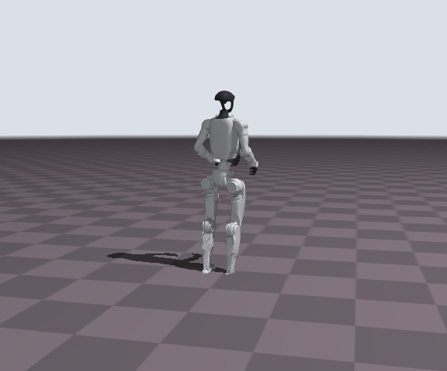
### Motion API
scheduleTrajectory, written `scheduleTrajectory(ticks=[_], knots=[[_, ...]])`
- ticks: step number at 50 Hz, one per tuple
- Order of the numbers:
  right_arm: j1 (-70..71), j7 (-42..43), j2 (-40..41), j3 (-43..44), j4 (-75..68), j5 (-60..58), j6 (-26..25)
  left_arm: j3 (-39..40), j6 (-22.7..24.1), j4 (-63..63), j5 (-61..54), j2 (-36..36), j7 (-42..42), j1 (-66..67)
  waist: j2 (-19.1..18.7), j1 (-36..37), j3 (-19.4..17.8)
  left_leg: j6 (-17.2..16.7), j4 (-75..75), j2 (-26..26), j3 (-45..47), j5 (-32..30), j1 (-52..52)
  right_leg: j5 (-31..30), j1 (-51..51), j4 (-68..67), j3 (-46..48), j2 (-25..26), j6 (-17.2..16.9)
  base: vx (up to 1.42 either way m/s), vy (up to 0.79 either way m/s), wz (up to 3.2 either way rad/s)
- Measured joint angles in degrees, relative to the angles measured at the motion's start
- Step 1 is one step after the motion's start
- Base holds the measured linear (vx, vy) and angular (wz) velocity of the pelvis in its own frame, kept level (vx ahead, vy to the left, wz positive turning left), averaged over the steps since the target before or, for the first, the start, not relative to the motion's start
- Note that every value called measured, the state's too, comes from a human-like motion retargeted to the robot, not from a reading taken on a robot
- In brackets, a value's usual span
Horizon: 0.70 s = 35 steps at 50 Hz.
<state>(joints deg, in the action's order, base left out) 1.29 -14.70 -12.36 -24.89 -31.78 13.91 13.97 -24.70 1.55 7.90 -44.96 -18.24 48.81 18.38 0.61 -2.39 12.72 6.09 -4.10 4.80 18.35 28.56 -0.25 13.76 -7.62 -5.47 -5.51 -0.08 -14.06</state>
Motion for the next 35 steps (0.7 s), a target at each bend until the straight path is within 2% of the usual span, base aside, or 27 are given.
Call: scheduleTrajectory(ticks=[16, 35], knots=[[2.8, 5.6, 1.3, 2.0, -17.1, -1.4, -0.9, -2.4, -1.7, 0.3, -12.2, 1.7, 0.2, -0.2, -0.9, 1.2, 0.1, 0.1, -1.3, -0.5, 1.5, 1.4, -1.0, -3.0, 1.1, 4.5, -0.2, 0.4, -0.6, 0.00, 0.00, 0.00], [5.9, 11.3, 1.6, 3.3, -20.9, -6.7, -1.7, -2.4, -2.5, 0.0, -17.8, 2.7, -0.8, 0.9, -2.3, 1.8, -1.3, 0.2, -5.2, -1.5, 3.1, 3.5, -2.8, -5.3, 1.5, 6.8, 0.0, 1.1, -0.9, 0.00, 0.00, 0.00]])
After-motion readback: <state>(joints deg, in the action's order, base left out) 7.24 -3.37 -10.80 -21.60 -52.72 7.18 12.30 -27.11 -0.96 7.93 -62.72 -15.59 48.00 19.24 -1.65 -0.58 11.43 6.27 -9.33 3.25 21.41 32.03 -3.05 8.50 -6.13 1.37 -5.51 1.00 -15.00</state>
